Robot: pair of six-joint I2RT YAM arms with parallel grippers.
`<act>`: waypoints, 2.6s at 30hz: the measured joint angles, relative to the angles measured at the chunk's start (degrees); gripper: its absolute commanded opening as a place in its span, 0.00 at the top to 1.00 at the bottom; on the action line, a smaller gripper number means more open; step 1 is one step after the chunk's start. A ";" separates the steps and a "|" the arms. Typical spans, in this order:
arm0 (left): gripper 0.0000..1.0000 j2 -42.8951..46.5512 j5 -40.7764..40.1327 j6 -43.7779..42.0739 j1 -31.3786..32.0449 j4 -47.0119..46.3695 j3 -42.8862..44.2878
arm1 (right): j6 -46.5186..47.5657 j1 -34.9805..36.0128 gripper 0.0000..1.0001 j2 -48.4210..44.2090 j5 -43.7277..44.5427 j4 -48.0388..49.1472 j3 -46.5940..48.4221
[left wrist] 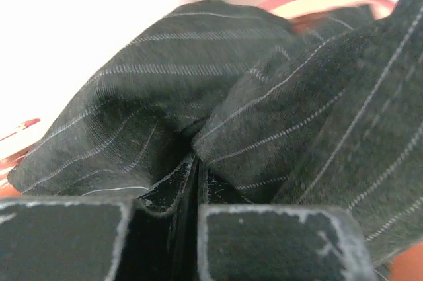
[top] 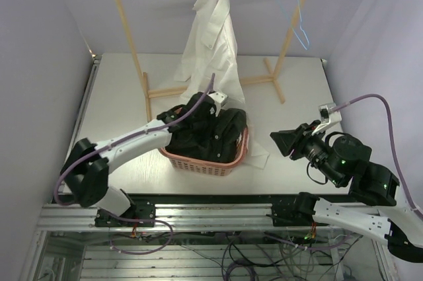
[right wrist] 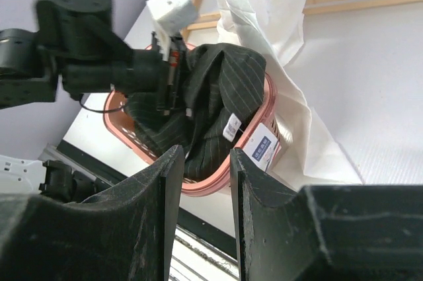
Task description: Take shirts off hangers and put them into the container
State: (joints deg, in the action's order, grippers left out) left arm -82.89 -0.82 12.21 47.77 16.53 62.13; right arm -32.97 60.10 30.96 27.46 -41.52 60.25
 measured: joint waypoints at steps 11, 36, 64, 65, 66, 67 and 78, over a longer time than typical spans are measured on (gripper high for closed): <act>0.91 -10.71 -16.09 2.56 0.07 16.28 4.74 | 0.11 0.00 0.66 0.33 0.09 0.11 -0.66; 0.43 16.79 -17.84 8.13 -0.33 11.67 0.52 | 2.67 0.00 0.48 14.12 -0.63 -0.66 7.34; 0.46 41.03 -37.90 -2.16 -1.14 2.99 -11.34 | 27.82 -25.33 0.48 67.23 -18.40 -6.32 67.76; 0.46 41.46 -37.92 -2.16 -1.53 2.47 -11.45 | 27.87 -25.38 0.48 67.21 -18.93 -6.16 67.76; 0.46 41.79 -37.92 -2.16 -1.84 2.05 -11.54 | 27.89 -25.40 0.48 67.12 -19.43 -5.90 67.78; 0.46 42.07 -37.88 -2.14 -2.16 1.75 -11.61 | 27.91 -25.38 0.49 67.01 -19.85 -5.68 67.78; 0.47 41.99 -35.93 -1.81 -4.57 1.18 -11.78 | 28.11 -25.42 0.57 65.75 -22.34 -2.62 63.63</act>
State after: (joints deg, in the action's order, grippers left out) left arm -40.91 -36.75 10.39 43.20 17.72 50.35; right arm -4.86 34.68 96.71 5.13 -44.14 123.87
